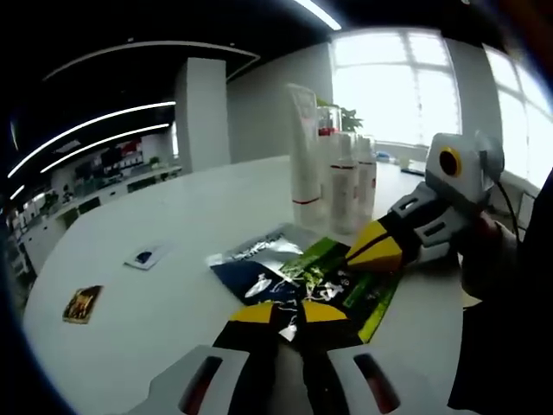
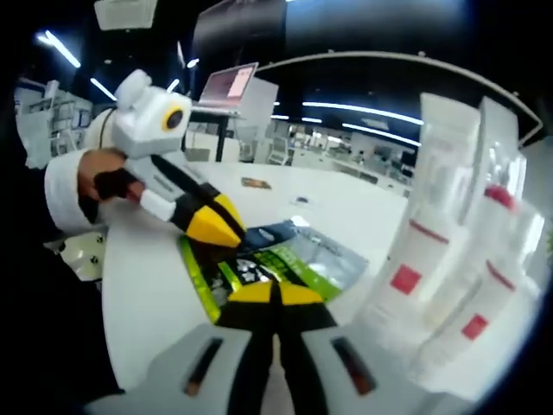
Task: Arrange the skincare products in the storage area until every visible bottle or jar stands upright without overlapping.
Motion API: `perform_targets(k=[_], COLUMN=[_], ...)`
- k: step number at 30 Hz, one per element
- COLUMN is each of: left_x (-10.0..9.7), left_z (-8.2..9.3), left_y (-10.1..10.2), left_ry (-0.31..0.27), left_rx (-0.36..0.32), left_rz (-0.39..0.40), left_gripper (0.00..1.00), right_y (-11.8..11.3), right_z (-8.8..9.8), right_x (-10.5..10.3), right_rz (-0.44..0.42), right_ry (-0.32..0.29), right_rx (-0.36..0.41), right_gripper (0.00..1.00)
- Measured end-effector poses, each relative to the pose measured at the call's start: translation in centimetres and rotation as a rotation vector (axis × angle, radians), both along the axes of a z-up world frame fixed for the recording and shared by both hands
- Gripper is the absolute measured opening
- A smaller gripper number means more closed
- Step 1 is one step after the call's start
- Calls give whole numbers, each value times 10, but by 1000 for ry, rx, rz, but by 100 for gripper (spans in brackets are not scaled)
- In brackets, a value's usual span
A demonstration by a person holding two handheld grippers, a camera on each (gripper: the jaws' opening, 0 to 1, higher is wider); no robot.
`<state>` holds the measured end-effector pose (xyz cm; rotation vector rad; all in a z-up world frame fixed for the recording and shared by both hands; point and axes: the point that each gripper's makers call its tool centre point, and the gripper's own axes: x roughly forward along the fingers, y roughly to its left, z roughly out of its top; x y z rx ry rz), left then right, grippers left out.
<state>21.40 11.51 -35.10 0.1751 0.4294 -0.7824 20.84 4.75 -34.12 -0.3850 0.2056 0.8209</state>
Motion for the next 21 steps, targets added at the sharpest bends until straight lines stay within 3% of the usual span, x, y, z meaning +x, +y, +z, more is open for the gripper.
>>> perform_targets(k=[15, 21], left_x=[-1, 0], left_z=[0, 0], left_y=[-7, -6], left_ry=[3, 11], left_rx=[20, -2], left_rz=[-15, 8], left_gripper=[8, 8], right_y=[-8, -5], right_z=[0, 0], right_x=[2, 1], right_rz=[-7, -1], right_ry=[11, 17], right_rx=[10, 20], right_gripper=[0, 0])
